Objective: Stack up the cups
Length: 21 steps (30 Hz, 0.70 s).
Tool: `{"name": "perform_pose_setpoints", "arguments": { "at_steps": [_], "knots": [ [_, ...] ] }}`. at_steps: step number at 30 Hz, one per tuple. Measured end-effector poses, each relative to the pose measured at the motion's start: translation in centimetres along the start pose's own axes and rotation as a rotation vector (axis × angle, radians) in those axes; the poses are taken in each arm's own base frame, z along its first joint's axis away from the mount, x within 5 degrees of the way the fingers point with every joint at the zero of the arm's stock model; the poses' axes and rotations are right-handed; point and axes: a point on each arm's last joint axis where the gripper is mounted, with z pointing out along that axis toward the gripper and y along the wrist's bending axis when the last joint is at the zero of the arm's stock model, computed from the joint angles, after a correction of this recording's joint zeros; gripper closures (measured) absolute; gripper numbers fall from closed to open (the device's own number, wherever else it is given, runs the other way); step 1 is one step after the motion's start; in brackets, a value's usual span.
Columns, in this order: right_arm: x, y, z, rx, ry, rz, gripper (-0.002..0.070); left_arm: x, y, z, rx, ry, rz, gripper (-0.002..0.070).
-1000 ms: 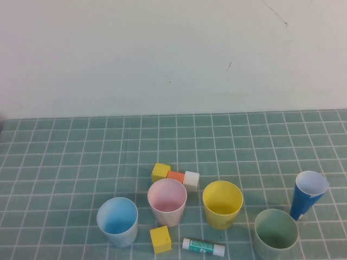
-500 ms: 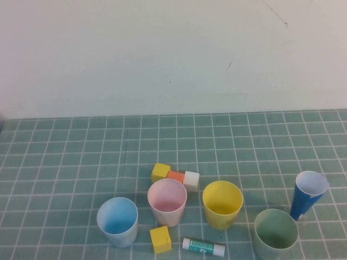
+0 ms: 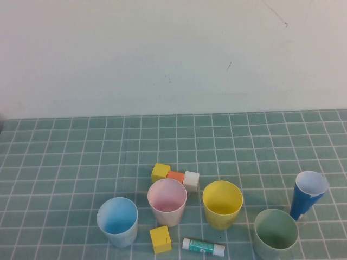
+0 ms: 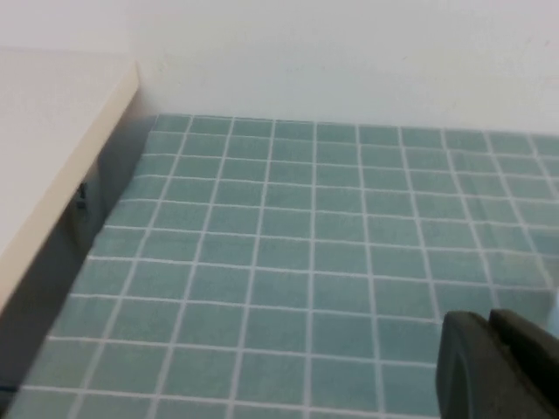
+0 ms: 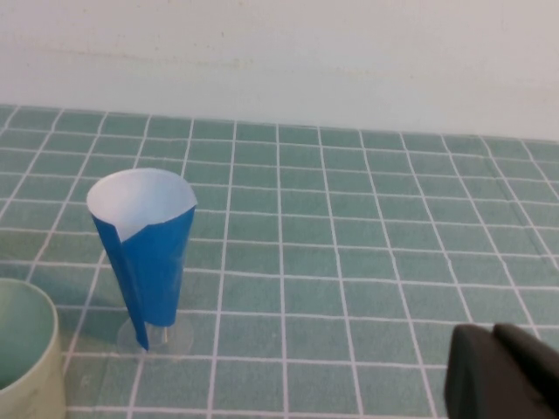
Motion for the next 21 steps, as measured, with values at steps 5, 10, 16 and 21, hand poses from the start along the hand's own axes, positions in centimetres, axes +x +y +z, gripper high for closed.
{"name": "perform_pose_setpoints", "arguments": {
  "at_steps": [5,10,16,21],
  "knots": [
    [0.0,0.0,0.0,-0.002,0.0,0.005,0.0679,-0.3,-0.5,0.0,0.064,-0.034,-0.21,0.0677],
    [-0.1,0.8,0.0,-0.088,0.003,0.215,0.0679,-1.4,-1.3,-0.2,0.2,-0.092,-0.82,0.0677],
    [-0.6,2.4,-0.3,-0.285,0.025,0.712,0.0679,-2.3,-1.1,-0.4,0.264,-0.157,-1.177,0.0677],
    [-0.7,2.5,-0.4,-0.292,0.012,0.645,0.0679,-2.6,-0.8,-0.4,0.25,-0.209,-1.185,0.0677]
  ]
}}
